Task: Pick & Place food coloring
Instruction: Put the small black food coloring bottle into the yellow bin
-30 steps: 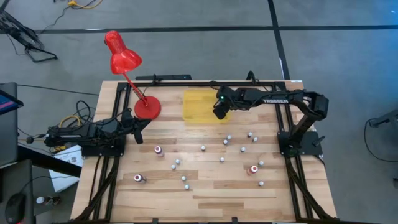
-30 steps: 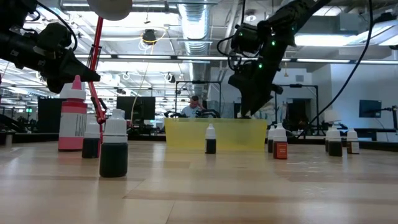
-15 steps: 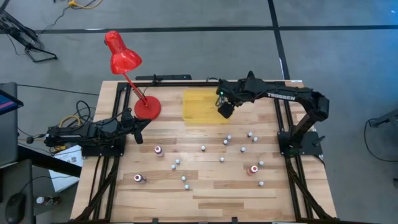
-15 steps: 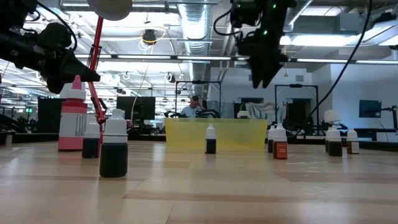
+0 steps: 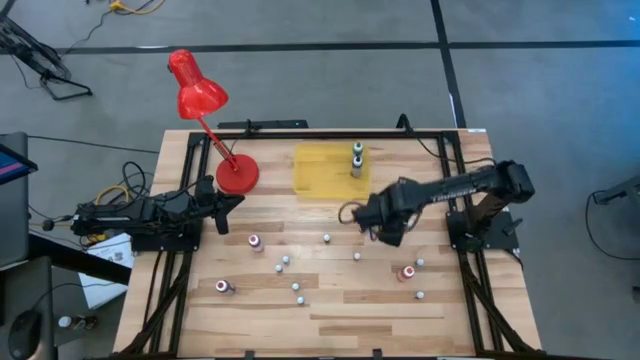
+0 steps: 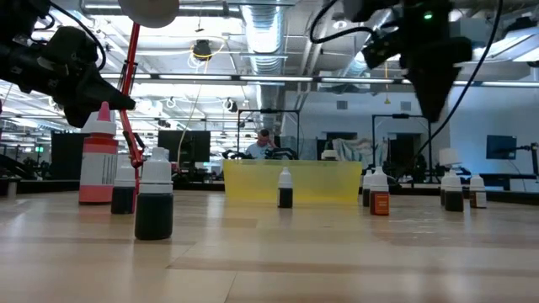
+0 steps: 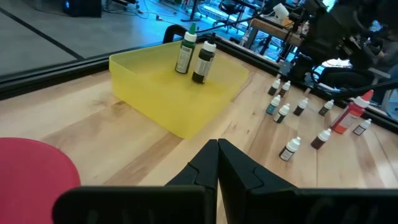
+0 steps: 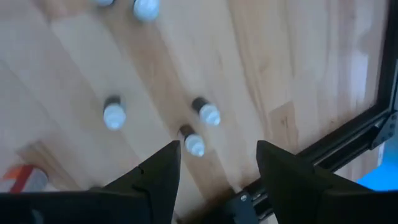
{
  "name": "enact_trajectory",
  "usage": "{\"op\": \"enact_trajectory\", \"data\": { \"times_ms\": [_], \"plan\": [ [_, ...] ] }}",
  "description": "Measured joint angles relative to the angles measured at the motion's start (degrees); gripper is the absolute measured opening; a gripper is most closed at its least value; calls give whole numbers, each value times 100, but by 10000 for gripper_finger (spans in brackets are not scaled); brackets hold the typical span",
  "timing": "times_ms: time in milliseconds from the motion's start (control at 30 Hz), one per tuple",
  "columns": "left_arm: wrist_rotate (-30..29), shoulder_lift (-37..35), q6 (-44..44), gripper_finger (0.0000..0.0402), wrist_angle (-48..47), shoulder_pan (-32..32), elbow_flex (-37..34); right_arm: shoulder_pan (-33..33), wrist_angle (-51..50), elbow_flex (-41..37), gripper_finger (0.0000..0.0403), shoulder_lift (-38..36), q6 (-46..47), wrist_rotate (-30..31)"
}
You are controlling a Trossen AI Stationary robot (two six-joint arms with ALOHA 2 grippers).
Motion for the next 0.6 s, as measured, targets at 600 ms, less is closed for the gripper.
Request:
{"op": "enact_trajectory", "data": {
  "times_ms": [600],
  "plan": [
    [150, 1, -210, 0, 323, 0, -24, 297, 2494, -180, 164, 2, 596, -293]
  ]
}}
